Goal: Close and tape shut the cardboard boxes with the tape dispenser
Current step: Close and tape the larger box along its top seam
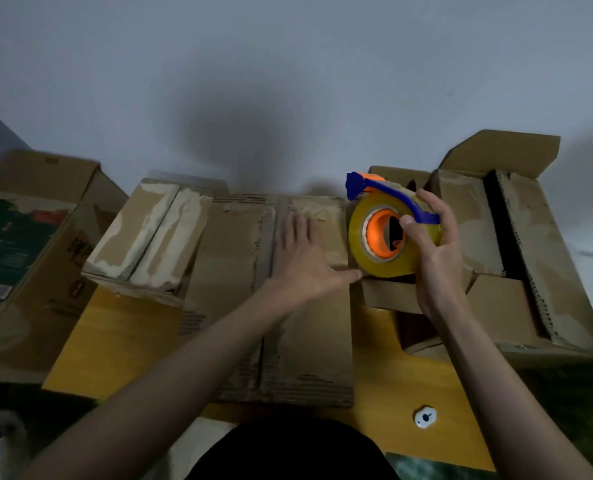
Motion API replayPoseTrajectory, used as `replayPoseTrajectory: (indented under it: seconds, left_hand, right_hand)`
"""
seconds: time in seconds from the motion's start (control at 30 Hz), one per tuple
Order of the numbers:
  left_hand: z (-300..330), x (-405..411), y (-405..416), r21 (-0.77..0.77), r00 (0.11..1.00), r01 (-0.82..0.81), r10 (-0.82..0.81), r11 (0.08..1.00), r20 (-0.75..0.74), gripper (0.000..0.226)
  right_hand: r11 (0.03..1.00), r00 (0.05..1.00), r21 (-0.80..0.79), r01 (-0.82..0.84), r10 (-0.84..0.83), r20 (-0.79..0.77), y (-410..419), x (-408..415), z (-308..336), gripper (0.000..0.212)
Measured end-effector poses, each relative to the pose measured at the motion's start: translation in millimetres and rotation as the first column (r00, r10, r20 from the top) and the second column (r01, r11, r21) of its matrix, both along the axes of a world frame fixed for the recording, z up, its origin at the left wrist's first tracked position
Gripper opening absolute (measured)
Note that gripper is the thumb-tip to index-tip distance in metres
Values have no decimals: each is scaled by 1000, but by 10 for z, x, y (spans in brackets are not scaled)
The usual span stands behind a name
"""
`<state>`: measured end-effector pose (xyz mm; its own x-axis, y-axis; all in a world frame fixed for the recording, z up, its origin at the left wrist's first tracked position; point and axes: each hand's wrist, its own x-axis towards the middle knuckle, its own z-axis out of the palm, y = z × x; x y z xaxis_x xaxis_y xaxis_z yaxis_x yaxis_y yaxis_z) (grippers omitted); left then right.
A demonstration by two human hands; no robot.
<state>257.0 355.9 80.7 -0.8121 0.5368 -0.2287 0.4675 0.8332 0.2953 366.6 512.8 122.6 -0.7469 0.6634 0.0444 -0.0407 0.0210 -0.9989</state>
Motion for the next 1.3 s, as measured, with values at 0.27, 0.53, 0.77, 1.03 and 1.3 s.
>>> replayPoseTrajectory:
  seconds: [0.27,0.53,0.77,1.03,1.3]
  left_hand:
    - [-50,126,-13,-67,995,98,-96,993,37,137]
    - [-123,197,-488,-62,959,285,-284,957,21,138]
    - [11,200,-635,-77,957,288,-285,955,50,118]
    - [531,357,-82,562,921,-261,29,785,388,56]
    - [511,292,-34,623,805,-452,-10,639,594,43]
  right_hand:
    - [997,997,16,-77,77,-22,56,210,-76,47]
    - [983,983,-28,-179,178,-35,-2,315,-180,47]
    - [951,973,-221,-215,189,-132,-33,286,-136,45]
    - [883,951,-391,-258,162,-262,-110,199,9,48]
    - [899,936,-275,-340,296,-191,18,143,69,51]
